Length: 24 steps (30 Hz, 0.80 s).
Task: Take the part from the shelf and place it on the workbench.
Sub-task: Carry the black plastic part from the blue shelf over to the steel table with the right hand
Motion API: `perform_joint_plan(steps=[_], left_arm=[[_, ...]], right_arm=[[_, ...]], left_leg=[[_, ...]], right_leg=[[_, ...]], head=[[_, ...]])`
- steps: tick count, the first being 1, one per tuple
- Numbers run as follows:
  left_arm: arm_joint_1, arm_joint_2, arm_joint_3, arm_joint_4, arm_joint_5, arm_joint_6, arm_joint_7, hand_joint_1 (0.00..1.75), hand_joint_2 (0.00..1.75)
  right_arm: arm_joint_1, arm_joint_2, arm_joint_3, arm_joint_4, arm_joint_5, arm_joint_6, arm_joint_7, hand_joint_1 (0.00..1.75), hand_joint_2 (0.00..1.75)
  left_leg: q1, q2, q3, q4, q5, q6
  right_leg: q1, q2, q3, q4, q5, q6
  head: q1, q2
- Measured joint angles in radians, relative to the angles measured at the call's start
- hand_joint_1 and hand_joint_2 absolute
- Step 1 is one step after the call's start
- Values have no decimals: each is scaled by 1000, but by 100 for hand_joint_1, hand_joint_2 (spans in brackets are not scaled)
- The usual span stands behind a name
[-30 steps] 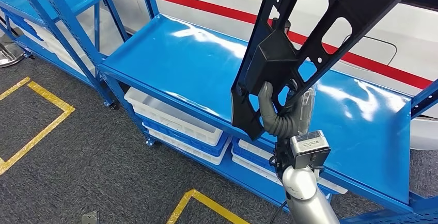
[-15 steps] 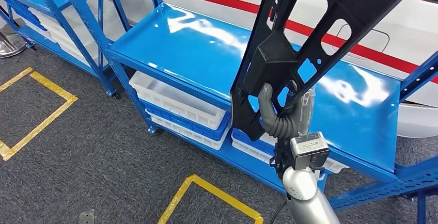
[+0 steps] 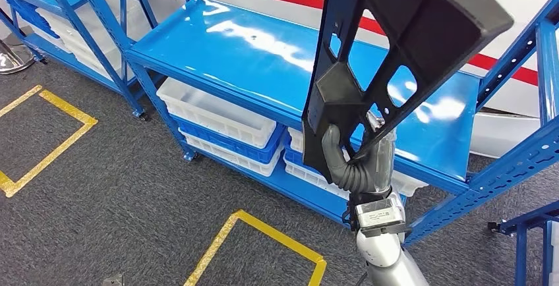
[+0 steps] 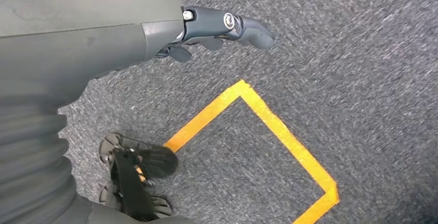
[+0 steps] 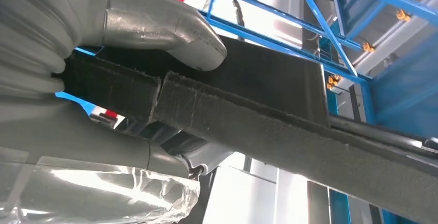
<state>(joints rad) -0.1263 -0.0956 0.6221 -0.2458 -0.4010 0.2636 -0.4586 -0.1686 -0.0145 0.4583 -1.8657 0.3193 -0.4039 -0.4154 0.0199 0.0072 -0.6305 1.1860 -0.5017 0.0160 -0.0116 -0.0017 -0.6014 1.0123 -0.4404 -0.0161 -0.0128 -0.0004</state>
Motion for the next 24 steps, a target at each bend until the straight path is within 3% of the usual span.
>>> perform_joint_plan(steps=[2, 3, 6, 8, 10, 12, 13, 15, 16, 18, 21, 22, 24], left_arm=[[-2, 2, 0, -1, -4, -1, -6, 0, 175], [-4, 2, -1, -1, -5, -1, -8, 0, 175], [-7, 4, -1, -1, -6, 4, -9, 0, 175], [-8, 4, -1, -1, -6, 7, -9, 0, 175], [-9, 3, -1, -1, -6, 7, -9, 0, 175], [-8, 2, -1, -1, -6, 6, -8, 0, 175], [-7, 1, -1, 0, -6, 5, -8, 0, 175], [-7, 0, -2, 0, -6, 0, -9, 0, 175], [-7, 0, -2, 0, -6, -3, -9, 0, 175], [-7, 0, -3, 0, -8, -8, -12, 0, 175], [-2, 2, -4, 0, -12, -11, -22, 0, 175], [1, 3, -4, 0, -13, -11, -27, 0, 175], [2, 4, -4, 0, -13, -10, -37, 0, 175]], right_arm=[[2, -2, 0, -7, 2, -4, -1, 175, 175], [2, -3, 0, -10, 4, -6, -2, 175, 175], [3, -4, 0, -12, 10, -8, -5, 175, 175], [2, -6, 0, -13, 12, -10, -6, 175, 175], [5, -10, 0, -13, 13, -10, -8, 175, 175], [11, -15, 0, -13, 15, -10, -8, 175, 175], [14, -17, 0, -13, 15, -10, -8, 175, 175], [20, -21, 1, -13, 17, -10, -10, 175, 175], [23, -23, 1, -13, 17, -10, -12, 175, 175], [33, -28, 0, -13, 17, -10, -19, 175, 175], [49, -34, 0, -14, 12, -6, -30, 175, 175], [52, -34, 0, -14, 10, -3, -32, 175, 175], [57, -35, 0, -14, 6, 0, -35, 175, 175]], left_leg=[[-12, 12, 89, -126, -5, 20], [-19, 17, 108, -158, -13, 26], [-27, 11, 111, -196, 14, 43], [-23, 1, 107, -229, 52, 53], [-22, -9, 90, -237, 79, 57], [-22, -23, 67, -236, 95, 51], [-21, -31, 57, -235, 102, 46], [-19, -48, 39, -226, 113, 37], [-21, -57, 29, -216, 114, 31], [-22, -70, 12, -199, 116, 20], [-17, -77, -4, -191, 122, 0], [-15, -66, -12, -176, 111, -6], [-9, -32, -48, -87, 53, -19]], right_leg=[[2, -3, -8, -1, 12, 6], [0, -7, -9, -2, 16, 12], [-1, -18, -13, -10, 28, 30], [3, -12, -42, 41, -7, 26], [-1, -4, -93, 171, -80, 16], [-7, -2, -118, 265, -124, 23], [-9, -2, -100, 255, -123, 32], [-16, 11, -6, 121, -91, 53], [-18, 23, 39, 47, -76, 56], [-18, 37, 81, -30, -62, 47], [-19, 20, 80, -32, -50, 23], [-23, 13, 80, -33, -45, 16], [-26, -2, 80, -35, -39, 6]], head=[[2, 0], [0, 0], [-7, 0], [-6, 0], [-4, 0], [-3, 0], [-2, 0], [-1, 0], [1, 0], [3, 0], [2, 0], [0, 0], [-6, 0]])
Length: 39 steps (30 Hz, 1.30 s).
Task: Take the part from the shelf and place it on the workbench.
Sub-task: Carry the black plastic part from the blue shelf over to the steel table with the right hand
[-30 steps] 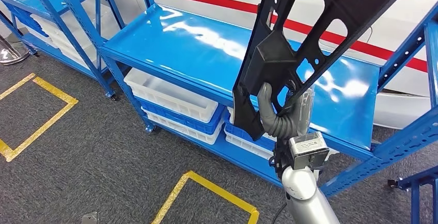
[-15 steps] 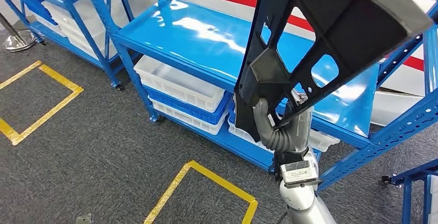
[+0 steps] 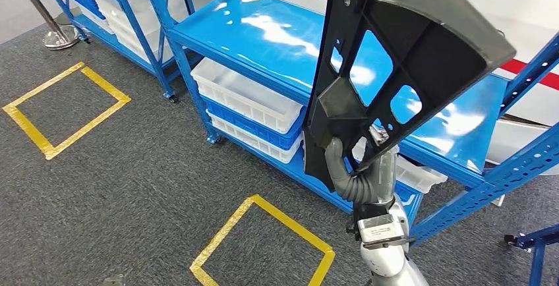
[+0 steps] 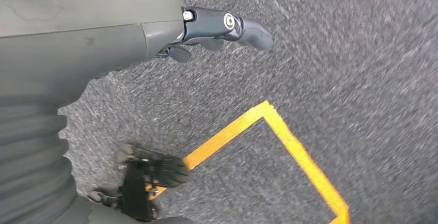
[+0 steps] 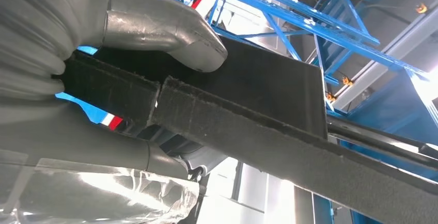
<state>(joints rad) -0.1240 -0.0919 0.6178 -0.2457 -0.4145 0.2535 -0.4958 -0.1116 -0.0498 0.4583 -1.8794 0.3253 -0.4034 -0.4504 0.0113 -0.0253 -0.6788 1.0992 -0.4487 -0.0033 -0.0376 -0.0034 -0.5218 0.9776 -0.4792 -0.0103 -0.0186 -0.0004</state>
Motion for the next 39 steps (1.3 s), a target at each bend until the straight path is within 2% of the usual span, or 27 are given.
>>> perform_joint_plan(steps=[2, 3, 4, 5, 7, 8, 9, 12, 14, 16, 17, 18, 19, 20, 21, 22, 24, 25, 27, 29, 31, 33, 34, 35, 36, 37, 39], left_arm=[[1, 1, -1, 0, 0, 0, -9, 0, 175], [2, 1, -1, 0, 0, 0, -13, 0, 175], [2, 1, -1, 0, 0, 0, -16, 0, 175], [3, 2, -1, 0, 0, -1, -18, 0, 175], [2, 3, -1, 0, 0, -6, -24, 0, 175], [1, 4, -1, 0, -1, -12, -27, 0, 175], [1, 4, -2, 0, -2, -20, -29, 0, 175], [3, 6, -3, 0, -9, -41, -33, 0, 175], [2, 7, -5, 0, -12, -50, -34, 0, 175], [0, 7, -6, 0, -13, -55, -34, 0, 175], [0, 8, -7, 0, -14, -56, -34, 0, 175], [1, 8, -7, 0, -14, -56, -34, 0, 175], [2, 8, -7, 0, -14, -56, -34, 0, 175], [3, 8, -7, 0, -14, -57, -34, 0, 175], [3, 8, -7, 1, -16, -59, -34, 0, 175], [3, 8, -8, 1, -18, -61, -34, 0, 175], [3, 8, -10, 1, -27, -75, -33, 0, 175], [4, 9, -14, 1, -32, -85, -33, 0, 175], [7, 13, -21, 1, -39, -111, -33, 0, 175], [9, 17, -28, 2, -43, -145, -33, 0, 175], [6, 22, -34, 3, -46, -189, -31, 0, 175], [5, 29, -40, 3, -50, -231, -31, 0, 175], [6, 33, -44, 3, -51, -246, -33, 0, 175], [7, 37, -47, 4, -51, -256, -34, 0, 175], [7, 42, -49, 4, -51, -263, -36, 0, 175], [6, 47, -50, 4, -50, -266, -37, 0, 175], [4, 56, -51, 4, -48, -269, -39, 0, 175]], right_arm=[[5, -2, 0, 1, -3, 3, -2, 175, 175], [6, -2, 0, 3, -4, 5, -3, 175, 175], [8, -3, 0, 4, -6, 7, -4, 175, 175], [9, -3, 0, 5, -7, 8, -4, 175, 175], [9, -4, 0, 6, -10, 8, -6, 175, 175], [9, -4, 0, 6, -11, 9, -6, 175, 175], [8, -4, 0, 6, -12, 9, -7, 175, 175], [9, -6, 1, 6, -15, 10, -8, 175, 175], [9, -9, 2, 6, -17, 12, -9, 175, 175], [14, -14, 4, 6, -18, 13, -10, 175, 175], [17, -16, 4, 7, -18, 13, -10, 175, 175], [21, -19, 4, 7, -19, 13, -10, 175, 175], [24, -21, 4, 8, -20, 13, -10, 175, 175], [26, -23, 4, 9, -20, 13, -10, 175, 175], [26, -24, 4, 9, -21, 15, -10, 175, 175], [26, -25, 4, 9, -23, 17, -10, 175, 175], [26, -26, 5, 9, -32, 27, -10, 175, 175], [26, -26, 6, 9, -39, 33, -10, 175, 175], [25, -27, 7, 9, -52, 48, -9, 175, 175], [23, -27, 9, 9, -68, 67, -6, 175, 175], [24, -26, 13, 8, -86, 92, -4, 175, 175], [25, -25, 20, 8, -97, 117, -4, 175, 175], [25, -22, 25, 7, -99, 127, -2, 175, 175], [25, -19, 30, 6, -98, 134, 0, 175, 175], [25, -15, 34, 4, -97, 140, 3, 175, 175], [24, -12, 38, 1, -96, 142, 4, 175, 175], [22, -6, 42, -4, -97, 145, 5, 175, 175]], left_leg=[[8, 18, -58, 136, -69, -13], [12, 20, -75, 179, -83, -17], [15, 23, -73, 183, -78, -20], [18, 27, -49, 145, -56, -21], [17, 54, 36, 3, 0, -21], [14, 64, 67, -54, 17, -18], [9, 71, 84, -86, 24, -13], [2, 50, 82, -101, 30, 10], [2, 33, 86, -118, 43, 30], [-2, 15, 86, -125, 50, 42], [-4, 4, 83, -125, 52, 45], [-7, -8, 81, -125, 53, 46], [-9, -20, 80, -125, 53, 47], [-11, -34, 79, -124, 54, 47], [-13, -47, 79, -122, 55, 47], [-14, -59, 77, -119, 55, 46], [-18, -79, 67, -107, 54, 40], [-19, -87, 61, -104, 54, 35], [-17, -96, 53, -100, 57, 25], [-17, -60, 38, -69, 36, 14], [-13, -3, -11, 37, -24, 0], [-2, 19, -73, 162, -75, -11], [2, 22, -87, 187, -78, -14], [5, 24, -78, 171, -61, -15], [6, 30, -49, 117, -31, -14], [4, 48, -6, 41, 1, -10], [-6, 81, 57, -70, 36, 4]], right_leg=[[2, -17, -2, 1, 1, -3], [3, -27, -4, 1, 2, -3], [3, -37, -4, 1, 2, -3], [2, -46, -3, 1, 1, -3], [3, -62, -1, 1, 0, 1], [7, -68, 0, 1, -1, 6], [10, -75, 0, 0, -2, 13], [14, -89, -1, -5, -3, 35], [15, -58, -19, 34, -29, 35], [14, -15, -76, 157, -89, 19], [14, -6, -112, 231, -116, 14], [15, -3, -141, 283, -132, 15], [16, -1, -152, 299, -130, 20], [17, 2, -142, 270, -111, 27], [18, 9, -111, 203, -80, 35], [18, 27, -75, 125, -49, 39], [19, 54, -26, 24, -7, 33], [22, 59, -21, 11, -1, 25], [22, 41, -21, 10, 5, 11], [16, 23, -17, 6, 9, -2], [16, 1, -13, 4, 8, -13], [21, -21, -13, 4, 6, -18], [22, -32, -13, 4, 5, -18], [22, -42, -12, 4, 4, -18], [23, -52, -10, 4, 2, -17], [23, -60, -7, 4, 0, -15], [29, -77, -2, 4, -6, -8]], head=[[-3, 0], [-3, 0], [-3, 0], [-3, 0], [-4, 0], [-3, 0], [-3, 0], [0, 0], [4, 0], [8, 0], [10, 0], [11, 0], [12, 0], [13, 0], [14, 0], [16, 0], [16, 0], [16, 0], [16, 0], [11, 0], [5, 0], [3, 0], [2, 0], [2, 0], [2, 0], [2, 0], [3, 0]])
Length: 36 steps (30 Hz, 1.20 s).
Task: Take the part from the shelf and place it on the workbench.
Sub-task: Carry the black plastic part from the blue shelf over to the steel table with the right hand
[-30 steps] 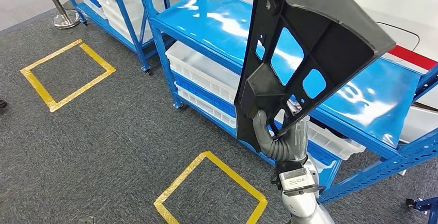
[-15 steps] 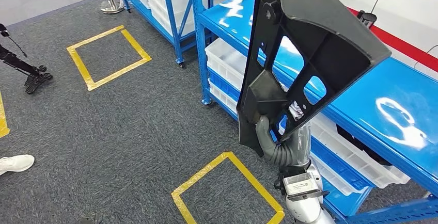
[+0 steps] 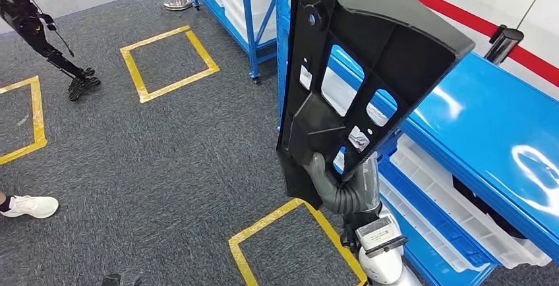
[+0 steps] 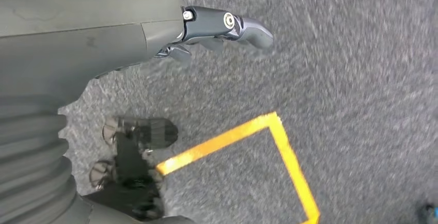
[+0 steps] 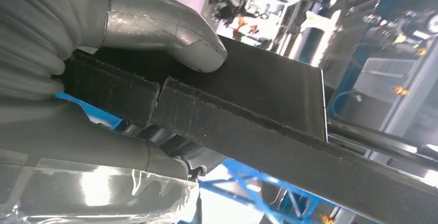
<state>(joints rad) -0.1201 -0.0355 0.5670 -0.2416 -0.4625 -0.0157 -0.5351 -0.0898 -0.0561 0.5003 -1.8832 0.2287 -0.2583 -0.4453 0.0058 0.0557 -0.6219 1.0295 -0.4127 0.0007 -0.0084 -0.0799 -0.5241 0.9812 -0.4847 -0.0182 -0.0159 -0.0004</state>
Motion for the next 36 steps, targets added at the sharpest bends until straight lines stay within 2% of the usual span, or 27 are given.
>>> perform_joint_plan(steps=[1, 3, 4, 5, 6, 8, 9, 10, 11, 12, 13, 14, 16, 18, 19, 21, 23, 24, 25, 26, 27, 29, 31, 32, 34, 35, 36], left_arm=[[-1, 4, 0, 0, 1, -1, -1, 0, 175], [0, 10, 0, 0, -1, 8, -2, 0, 175], [2, 12, -1, 0, -5, 25, -1, 0, 175], [2, 13, -3, 1, -11, 47, 1, 0, 175], [1, 13, -4, 1, -17, 71, 4, 0, 175], [-2, 13, -7, 1, -24, 107, 9, 0, 175], [-2, 13, -8, 1, -28, 120, 11, 0, 175], [-2, 13, -9, 1, -35, 132, 15, 0, 175], [-1, 12, -12, 1, -46, 148, 21, 0, 175], [-1, 10, -19, 1, -60, 170, 29, 0, 175], [-2, 6, -27, 2, -75, 195, 39, 0, 175], [-3, 2, -36, 2, -90, 219, 48, 0, 175], [-5, -5, -53, 2, -111, 249, 60, 0, 175], [-4, -8, -67, 2, -124, 260, 73, 0, 175], [-4, -9, -73, 3, -128, 262, 80, 0, 175], [-5, -10, -80, 4, -132, 265, 89, 0, 175], [-9, -11, -85, 4, -131, 268, 94, 0, 175], [-10, -12, -86, 4, -131, 269, 95, 0, 175], [-10, -12, -87, 4, -130, 270, 96, 0, 175], [-9, -13, -88, 5, -129, 270, 97, 0, 175], [-9, -13, -89, 5, -128, 272, 97, 0, 175], [-10, -12, -89, 4, -124, 275, 97, 0, 175], [-13, -12, -89, 4, -119, 279, 93, 0, 175], [-15, -12, -89, 4, -116, 281, 89, 0, 175], [-16, -11, -88, 4, -111, 287, 85, 0, 175], [-17, -12, -88, 4, -109, 290, 85, 0, 175], [-19, -13, -87, 4, -107, 291, 84, 0, 175]], right_arm=[[-1, 2, 1, -2, -2, 4, 0, 175, 175], [-3, 5, 4, -5, -10, 15, 0, 175, 175], [-5, 6, 6, -6, -14, 20, 0, 175, 175], [-8, 7, 7, -8, -18, 24, -1, 175, 175], [-11, 7, 8, -9, -22, 25, -2, 175, 175], [-13, 6, 8, -10, -34, 28, -4, 175, 175], [-12, 4, 7, -10, -41, 29, -5, 175, 175], [-11, 2, 6, -10, -46, 29, -6, 175, 175], [-9, 0, 5, -10, -49, 27, -8, 175, 175], [-5, -2, 1, -11, -51, 23, -10, 175, 175], [2, -5, -4, -15, -52, 17, -14, 175, 175], [11, -9, -13, -19, -55, 9, -20, 175, 175], [31, -18, -32, -34, -63, -4, -32, 175, 175], [46, -27, -48, -46, -70, -15, -41, 175, 175], [51, -31, -55, -51, -71, -21, -46, 175, 175], [65, -37, -66, -61, -70, -34, -57, 175, 175], [83, -42, -76, -70, -67, -45, -66, 175, 175], [90, -44, -79, -73, -66, -49, -69, 175, 175], [96, -47, -82, -74, -66, -51, -71, 175, 175], [100, -48, -84, -75, -65, -53, -72, 175, 175], [103, -50, -85, -77, -65, -54, -73, 175, 175], [105, -51, -88, -82, -65, -54, -73, 175, 175], [103, -53, -89, -85, -68, -51, -73, 175, 175], [101, -53, -89, -86, -70, -48, -73, 175, 175], [92, -54, -90, -86, -77, -40, -70, 175, 175], [86, -54, -90, -85, -80, -37, -67, 175, 175], [80, -55, -91, -85, -84, -34, -65, 175, 175]], left_leg=[[-6, 8, 11, -21, 2, 7], [-11, -10, 12, -30, 4, 21], [-10, -21, 18, -40, 9, 27], [-8, -32, 24, -52, 16, 35], [-6, -43, 30, -63, 22, 41], [-4, -66, 30, -69, 28, 47], [-4, -80, 28, -69, 28, 48], [-4, -94, 27, -68, 28, 48], [-4, -109, 26, -66, 28, 47], [-4, -123, 26, -64, 27, 45], [-3, -137, 24, -58, 25, 42], [-4, -151, 22, -51, 22, 37], [-6, -171, 13, -37, 16, 26], [-4, -182, 6, -34, 16, 17], [-2, -178, 2, -30, 14, 13], [-1, -132, -19, 19, -16, 4], [3, -76, -78, 145, -82, -6], [6, -65, -113, 214, -111, -10], [9, -60, -138, 260, -124, -12], [11, -58, -144, 268, -117, -12], [11, -54, -128, 235, -93, -9], [3, -22, -51, 94, -31, 6], [-11, 8, 0, -1, -4, 23], [-16, 10, 4, -12, -5, 29], [-16, -12, 9, -25, 1, 42], [-14, -24, 16, -38, 8, 47], [-11, -35, 24, -52, 15, 54]], right_leg=[[2, -8, 2, -1, -2, 4], [5, -24, 6, -7, -5, 14], [5, -18, 6, -4, -9, 18], [6, -1, -1, 12, -19, 20], [5, 24, -18, 48, -37, 18], [1, 67, -84, 180, -90, 10], [-1, 74, -120, 245, -110, 10], [-3, 76, -144, 281, -117, 15], [-4, 77, -147, 277, -106, 25], [-7, 80, -130, 231, -80, 37], [-11, 90, -97, 157, -46, 49], [-14, 102, -67, 90, -19, 54], [-16, 118, -33, 16, 9, 47], [-14, 108, -30, 14, 13, 29], [-16, 102, -29, 13, 15, 23], [-19, 88, -24, 10, 17, 10], [-14, 69, -19, 10, 12, -3], [-10, 59, -18, 10, 10, -6], [-7, 49, -16, 10, 8, -8], [-4, 39, -15, 10, 6, -10], [-2, 29, -13, 10, 4, -11], [3, 11, -5, 9, -2, -9], [7, -6, 0, 8, -8, -2], [9, -15, 1, 7, -11, 2], [10, -28, 3, 3, -15, 10], [10, -17, 1, 10, -21, 13], [10, 6, -9, 35, -34, 12]], head=[[0, 0], [-1, 0], [0, 0], [1, 0], [3, 0], [7, 0], [9, 0], [10, 0], [12, 0], [13, 0], [15, 0], [17, 0], [19, 0], [18, 0], [18, 0], [12, 0], [6, 0], [5, 0], [5, 0], [5, 0], [5, 0], [6, 0], [6, 0], [5, 0], [3, 0], [4, 0], [4, 0]])
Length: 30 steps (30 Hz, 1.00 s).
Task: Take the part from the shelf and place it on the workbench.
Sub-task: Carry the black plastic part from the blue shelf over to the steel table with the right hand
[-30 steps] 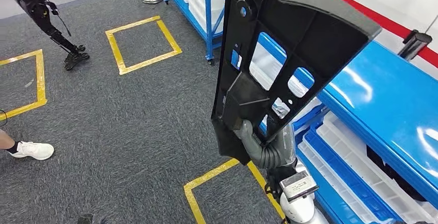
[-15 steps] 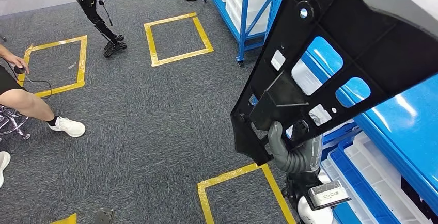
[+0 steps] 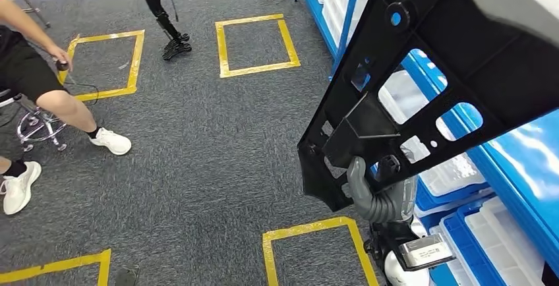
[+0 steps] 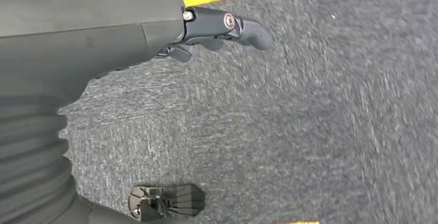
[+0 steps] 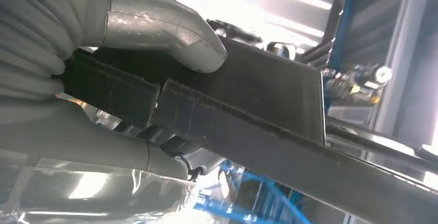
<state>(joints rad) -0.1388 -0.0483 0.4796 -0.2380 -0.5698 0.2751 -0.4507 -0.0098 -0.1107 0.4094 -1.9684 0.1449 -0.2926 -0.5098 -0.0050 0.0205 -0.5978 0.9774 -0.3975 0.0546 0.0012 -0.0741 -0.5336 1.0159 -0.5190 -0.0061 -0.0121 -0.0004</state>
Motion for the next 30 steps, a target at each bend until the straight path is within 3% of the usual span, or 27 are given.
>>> perform_joint_plan(steps=[2, 4, 5, 6, 8, 9, 11, 13, 15, 17, 19, 20, 21, 22, 24, 26, 28, 29, 30], left_arm=[[-7, -3, 0, 0, 2, -1, 0, 0, 175], [-12, -4, 0, 0, 4, -4, 0, 0, 175], [-12, -5, 1, 0, 5, -8, 0, 0, 175], [-12, -5, 1, 0, 8, -13, -1, 0, 175], [-11, -6, 1, 0, 14, -33, -6, 0, 175], [-11, -4, 2, 0, 19, -46, -9, 0, 175], [-9, 1, 4, 0, 29, -80, -18, 0, 175], [-2, 4, 8, 0, 37, -110, -26, 0, 175], [4, 7, 10, 0, 40, -124, -30, 0, 175], [2, 9, 11, 0, 41, -128, -32, 0, 175], [0, 9, 12, 0, 41, -129, -33, 0, 175], [1, 9, 13, 0, 41, -129, -33, 0, 175], [1, 9, 13, 0, 41, -129, -33, 0, 175], [2, 9, 14, 0, 41, -129, -33, 0, 175], [0, 13, 15, 0, 41, -129, -33, 0, 175], [-3, 19, 15, 0, 41, -133, -35, 0, 175], [-4, 25, 15, -1, 41, -149, -39, 0, 175], [-2, 27, 15, -1, 42, -161, -42, 0, 175], [-1, 28, 16, -1, 44, -172, -45, 0, 175]], right_arm=[[-7, -2, -1, 1, -6, 3, 5, 175, 175], [-10, -4, -2, 3, -10, 4, 9, 175, 175], [-10, -6, -2, 4, -11, 5, 11, 175, 175], [-12, -7, -2, 6, -12, 6, 12, 175, 175], [-18, -8, -2, 8, -14, 9, 16, 175, 175], [-21, -8, -2, 10, -14, 10, 19, 175, 175], [-25, -6, -2, 15, -15, 14, 21, 175, 175], [-28, -4, -2, 21, -16, 18, 23, 175, 175], [-31, -2, -2, 24, -17, 20, 24, 175, 175], [-32, 0, -2, 25, -17, 21, 24, 175, 175], [-33, 0, -2, 28, -17, 22, 24, 175, 175], [-33, 0, -2, 29, -17, 22, 24, 175, 175], [-34, 1, -2, 31, -17, 23, 24, 175, 175], [-35, 1, -2, 33, -17, 23, 24, 175, 175], [-36, 2, -2, 34, -17, 23, 24, 175, 175], [-37, 3, -2, 35, -18, 23, 24, 175, 175], [-39, 5, -2, 36, -20, 27, 24, 175, 175], [-40, 6, -2, 37, -21, 30, 25, 175, 175], [-42, 8, -3, 38, -22, 32, 25, 175, 175]], left_leg=[[4, -25, 9, -14, 9, 7], [5, -53, 8, -14, 9, 7], [6, -68, 8, -13, 9, 6], [9, -83, 8, -11, 7, 2], [15, -112, 5, 3, 0, -13], [16, -125, -1, 16, -6, -23], [15, -141, -16, 34, -14, -38], [20, -150, -25, 39, -15, -44], [23, -112, -39, 71, -34, -50], [23, -48, -89, 173, -86, -56], [23, -23, -158, 298, -132, -55], [23, -20, -177, 326, -133, -51], [20, -19, -177, 317, -116, -43], [15, -16, -155, 271, -85, -33], [-7, 20, -84, 140, -29, -5], [-28, 55, -46, 67, -13, 12], [-37, 45, -38, 47, -12, 20], [-34, 32, -24, 27, -5, 23], [-29, 19, -8, 3, 5, 30]], right_leg=[[-6, 54, -56, 117, -50, -6], [-14, 72, -127, 247, -91, -2], [-19, 72, -143, 267, -90, 7], [-24, 73, -138, 244, -71, 21], [-40, 91, -80, 109, -7, 51], [-45, 105, -53, 48, 17, 58], [-46, 119, -33, 5, 33, 48], [-42, 106, -35, 9, 36, 31], [-40, 90, -32, 9, 37, 20], [-32, 72, -27, 8, 34, 11], [-21, 50, -26, 8, 30, 3], [-15, 39, -25, 8, 27, -1], [-11, 28, -22, 8, 24, -4], [-7, 17, -19, 8, 22, -8], [-2, -3, -10, 5, 15, -11], [-3, -22, -4, 0, 11, -7], [-4, -44, 5, -12, 11, 0], [-3, -45, 9, -15, 9, 2], [-1, -30, 9, -7, 1, 3]], head=[[6, 0], [10, 0], [10, 0], [10, 0], [11, 0], [14, 0], [16, 0], [14, 0], [11, 0], [6, 0], [3, 0], [3, 0], [3, 0], [3, 0], [5, 0], [5, 0], [2, 0], [1, 0], [1, 0]])
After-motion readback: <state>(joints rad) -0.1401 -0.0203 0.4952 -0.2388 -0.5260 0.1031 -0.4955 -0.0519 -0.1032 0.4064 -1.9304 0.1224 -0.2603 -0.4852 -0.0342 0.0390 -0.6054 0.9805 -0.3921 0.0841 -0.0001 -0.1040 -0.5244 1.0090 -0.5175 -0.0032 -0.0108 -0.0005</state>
